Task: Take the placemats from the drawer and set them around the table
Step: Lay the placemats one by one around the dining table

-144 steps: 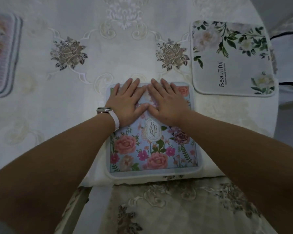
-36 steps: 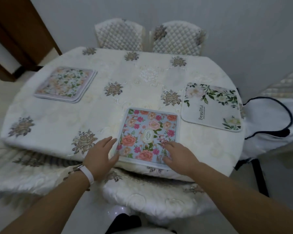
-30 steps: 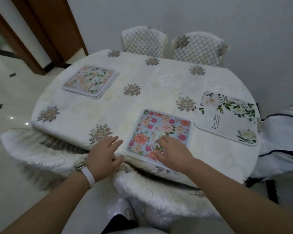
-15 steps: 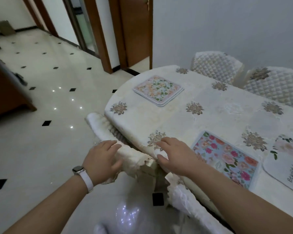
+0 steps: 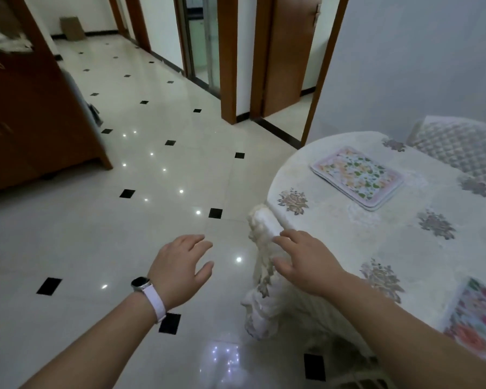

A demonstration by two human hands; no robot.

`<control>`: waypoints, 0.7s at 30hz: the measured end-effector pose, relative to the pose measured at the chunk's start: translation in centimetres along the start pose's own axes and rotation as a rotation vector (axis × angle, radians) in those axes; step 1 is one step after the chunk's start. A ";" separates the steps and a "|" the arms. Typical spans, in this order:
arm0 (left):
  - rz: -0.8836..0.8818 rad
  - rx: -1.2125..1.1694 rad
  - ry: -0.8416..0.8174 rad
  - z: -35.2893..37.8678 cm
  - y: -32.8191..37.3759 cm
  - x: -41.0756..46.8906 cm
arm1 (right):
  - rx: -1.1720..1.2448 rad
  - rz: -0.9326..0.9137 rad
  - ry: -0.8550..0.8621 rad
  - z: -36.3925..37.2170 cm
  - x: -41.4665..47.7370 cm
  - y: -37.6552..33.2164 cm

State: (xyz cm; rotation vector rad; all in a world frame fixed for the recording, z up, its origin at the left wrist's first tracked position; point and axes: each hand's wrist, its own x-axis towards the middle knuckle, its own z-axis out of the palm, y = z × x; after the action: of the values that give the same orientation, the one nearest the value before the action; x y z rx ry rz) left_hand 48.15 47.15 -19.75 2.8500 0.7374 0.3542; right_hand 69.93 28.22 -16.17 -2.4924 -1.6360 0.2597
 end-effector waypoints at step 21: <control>-0.046 -0.002 0.048 -2.3 -19.2 16.5 | 0.072 0.036 0.024 1.1 26.6 -4.2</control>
State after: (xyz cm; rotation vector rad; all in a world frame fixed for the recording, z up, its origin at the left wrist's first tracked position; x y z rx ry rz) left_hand 52.82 72.14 -18.84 2.8268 0.8090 0.4182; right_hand 76.29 54.38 -18.02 -2.4640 -1.5460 0.2872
